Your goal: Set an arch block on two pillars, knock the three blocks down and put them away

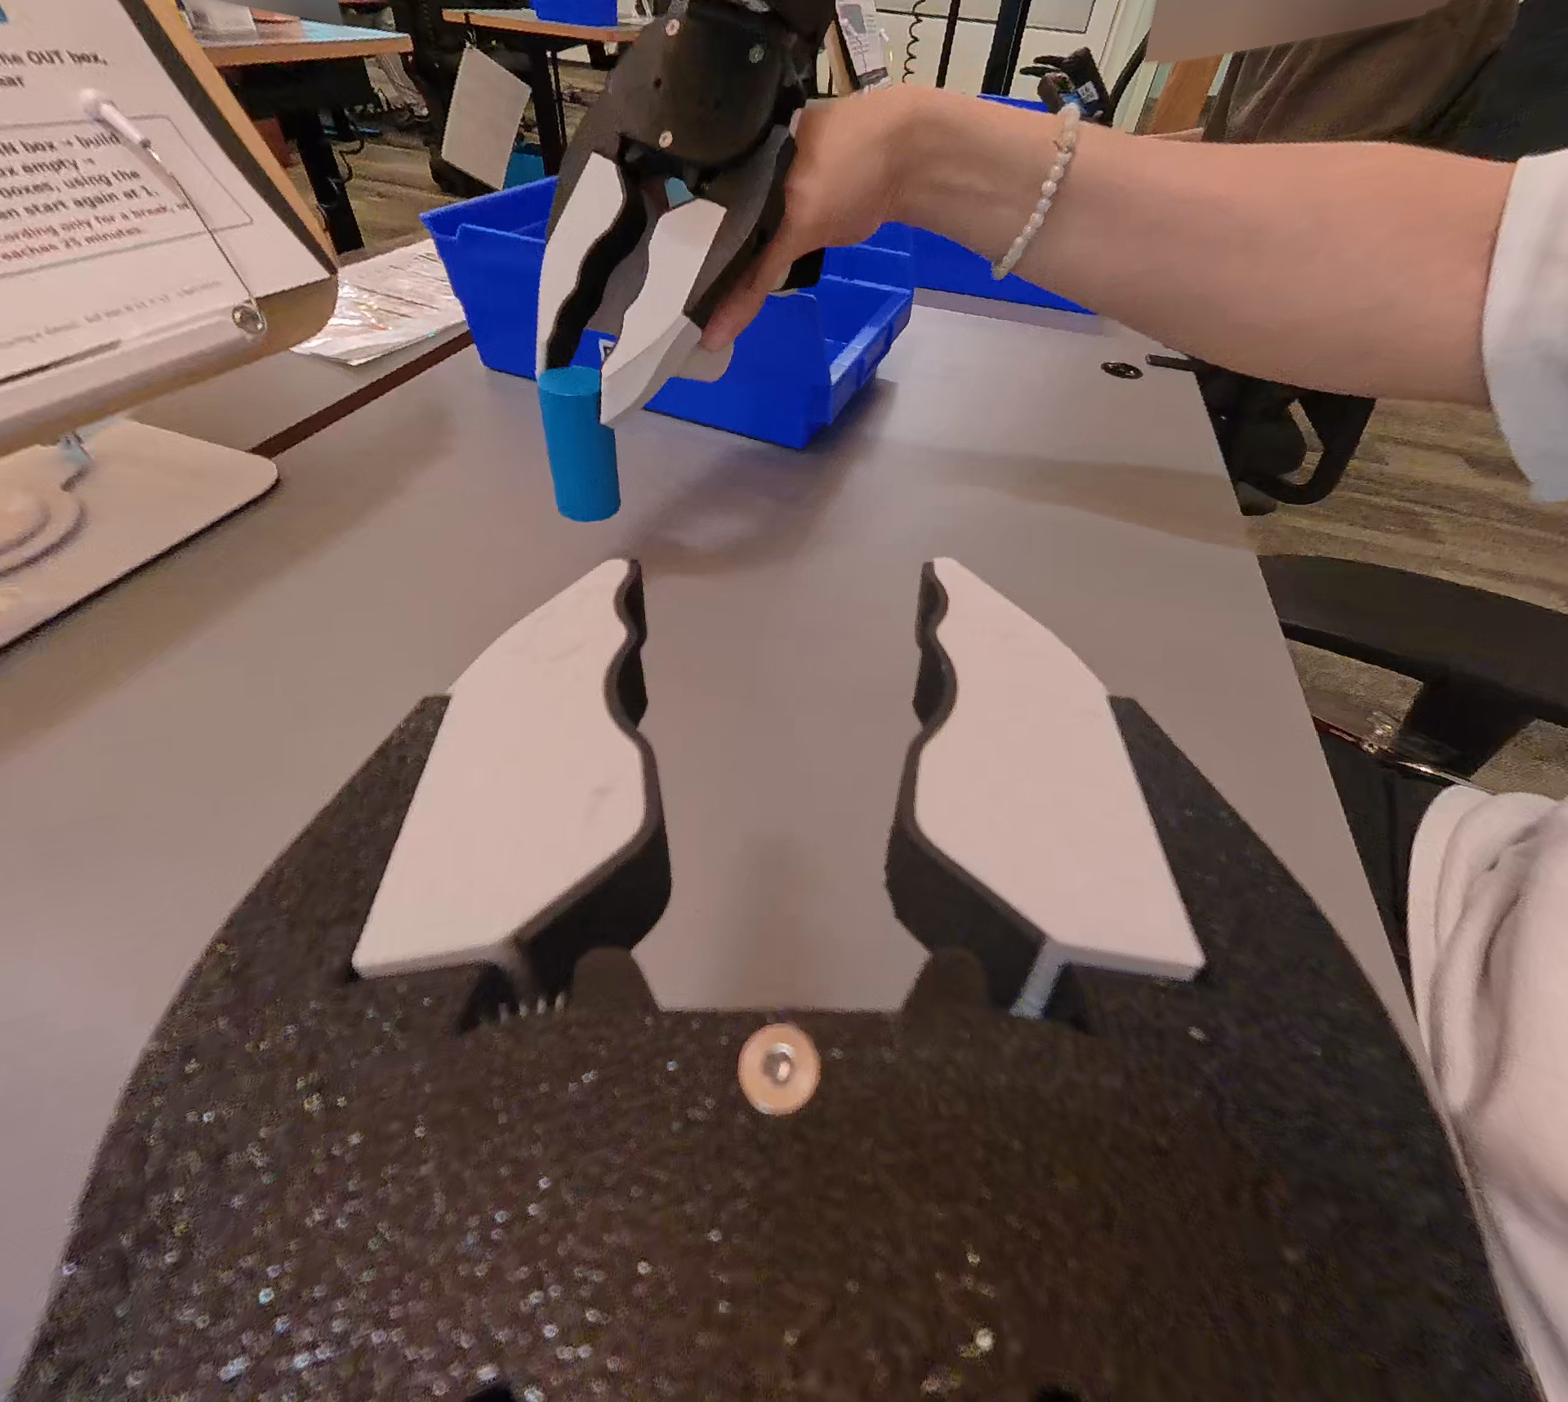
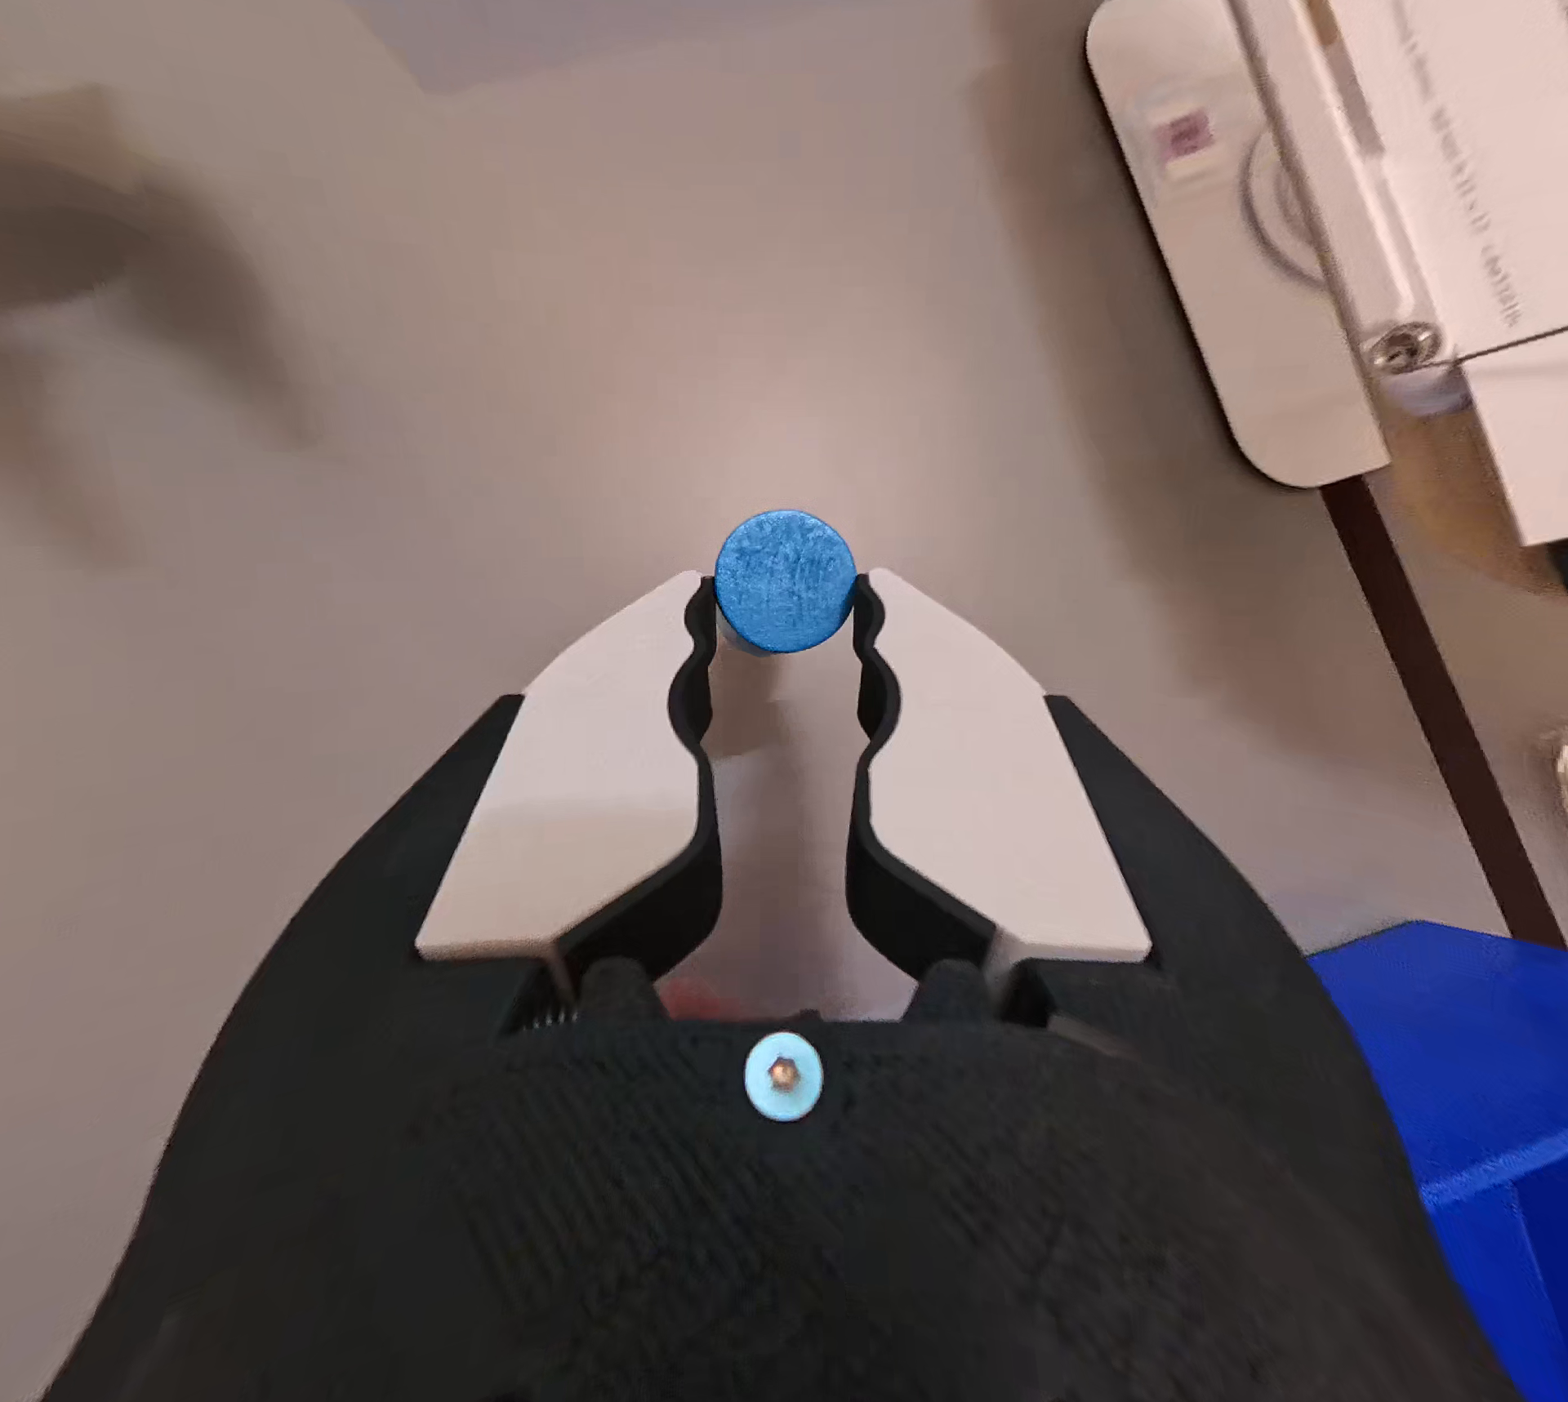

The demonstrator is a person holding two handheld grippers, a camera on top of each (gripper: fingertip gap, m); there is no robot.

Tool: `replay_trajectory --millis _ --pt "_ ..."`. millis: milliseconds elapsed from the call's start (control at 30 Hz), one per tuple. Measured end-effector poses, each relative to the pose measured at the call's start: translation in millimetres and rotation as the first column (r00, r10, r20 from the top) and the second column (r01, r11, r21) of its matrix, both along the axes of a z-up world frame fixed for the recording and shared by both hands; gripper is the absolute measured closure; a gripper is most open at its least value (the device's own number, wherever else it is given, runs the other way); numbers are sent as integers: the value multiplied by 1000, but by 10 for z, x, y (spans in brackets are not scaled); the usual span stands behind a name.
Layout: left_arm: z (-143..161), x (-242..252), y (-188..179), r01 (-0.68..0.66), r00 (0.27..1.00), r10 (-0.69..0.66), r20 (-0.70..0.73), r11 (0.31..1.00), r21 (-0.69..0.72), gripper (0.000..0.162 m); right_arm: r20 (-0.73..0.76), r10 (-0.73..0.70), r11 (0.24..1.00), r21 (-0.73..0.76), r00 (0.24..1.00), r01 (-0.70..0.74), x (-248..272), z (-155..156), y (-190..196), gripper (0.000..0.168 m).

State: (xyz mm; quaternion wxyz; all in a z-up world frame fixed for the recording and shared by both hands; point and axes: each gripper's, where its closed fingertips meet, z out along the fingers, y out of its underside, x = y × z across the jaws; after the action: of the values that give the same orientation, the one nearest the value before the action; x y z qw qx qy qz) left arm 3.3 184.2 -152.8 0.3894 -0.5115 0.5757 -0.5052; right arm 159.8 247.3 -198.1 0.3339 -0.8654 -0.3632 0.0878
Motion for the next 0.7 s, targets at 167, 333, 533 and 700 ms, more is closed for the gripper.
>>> replay_trajectory --millis 167,333,533,700 --pt "-85 -30 -14 19 1000 -19 -24 1000 -22 102 45 15 999 -48 999 -12 17 -202 -22 137" --pt "-117 -37 -29 30 999 -31 -27 999 -24 102 58 -3 999 -42 998 6 42 -288 12 137" --pt "-146 -47 -26 28 999 -29 -24 999 -41 103 57 -32 999 -38 998 34 57 -436 0 137" --pt "-142 -45 -24 28 999 -29 -23 998 -50 104 48 -37 999 -27 998 39 64 -442 -9 137"
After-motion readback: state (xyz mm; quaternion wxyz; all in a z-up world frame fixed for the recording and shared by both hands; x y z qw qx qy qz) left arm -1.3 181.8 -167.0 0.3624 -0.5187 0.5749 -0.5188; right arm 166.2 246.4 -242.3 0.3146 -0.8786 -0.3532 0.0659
